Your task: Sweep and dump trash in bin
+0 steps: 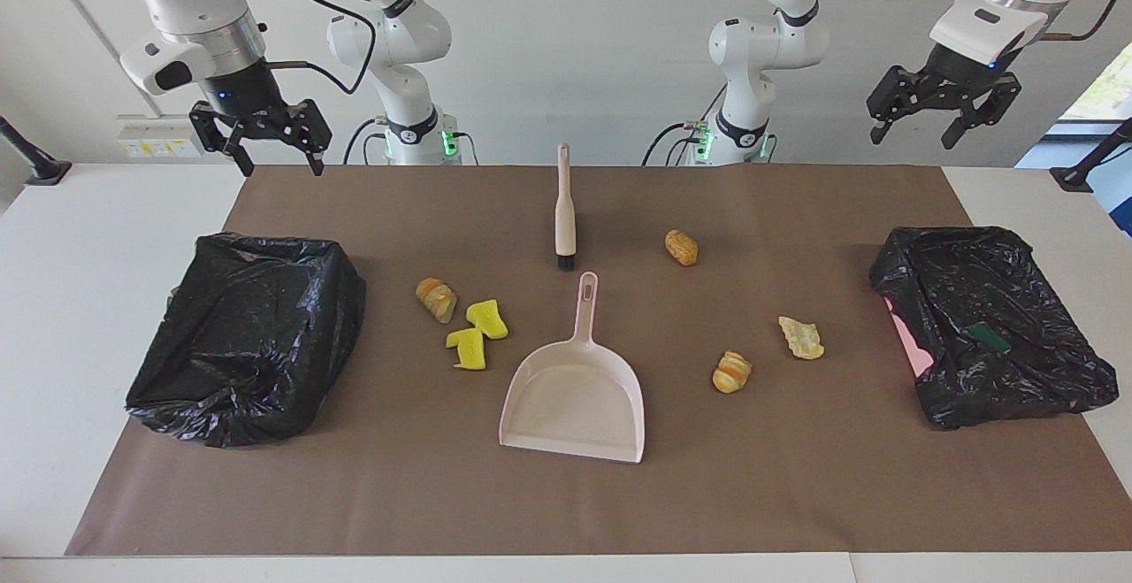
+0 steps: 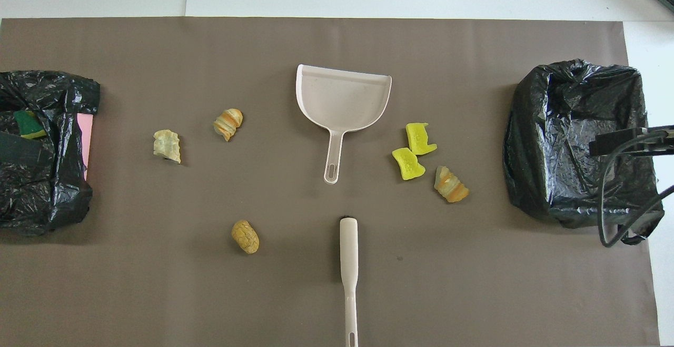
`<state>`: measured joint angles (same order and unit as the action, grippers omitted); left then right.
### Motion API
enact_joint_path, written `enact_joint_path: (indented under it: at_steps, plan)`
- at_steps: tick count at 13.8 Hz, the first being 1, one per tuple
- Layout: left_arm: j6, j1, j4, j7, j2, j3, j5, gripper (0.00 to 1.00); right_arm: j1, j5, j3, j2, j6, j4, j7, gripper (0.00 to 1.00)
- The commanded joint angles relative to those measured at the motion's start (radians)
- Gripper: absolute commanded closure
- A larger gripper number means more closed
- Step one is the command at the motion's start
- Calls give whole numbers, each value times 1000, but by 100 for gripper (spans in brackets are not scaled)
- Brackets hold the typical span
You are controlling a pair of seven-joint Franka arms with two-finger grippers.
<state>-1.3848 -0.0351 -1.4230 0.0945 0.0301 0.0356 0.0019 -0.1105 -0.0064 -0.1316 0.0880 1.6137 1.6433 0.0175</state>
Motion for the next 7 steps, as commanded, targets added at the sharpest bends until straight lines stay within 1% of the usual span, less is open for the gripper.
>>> enact_joint_path:
  at_steps: [1, 3, 6, 7]
  plan:
    - [-23, -11, -25, -12, 19, 3, 3, 0, 14, 0, 4, 9, 5, 13, 29, 0]
    - [-25, -26, -33, -12, 24, 10, 3, 0, 28, 0, 3, 6, -20, 6, 33, 0]
    - [-56, -77, -83, -12, 45, 10, -3, 0, 31, -9, 4, 15, -61, 4, 38, 0]
    - [-59, -100, -102, -13, 56, 10, -3, 0, 29, -9, 4, 16, -57, 9, 38, 0]
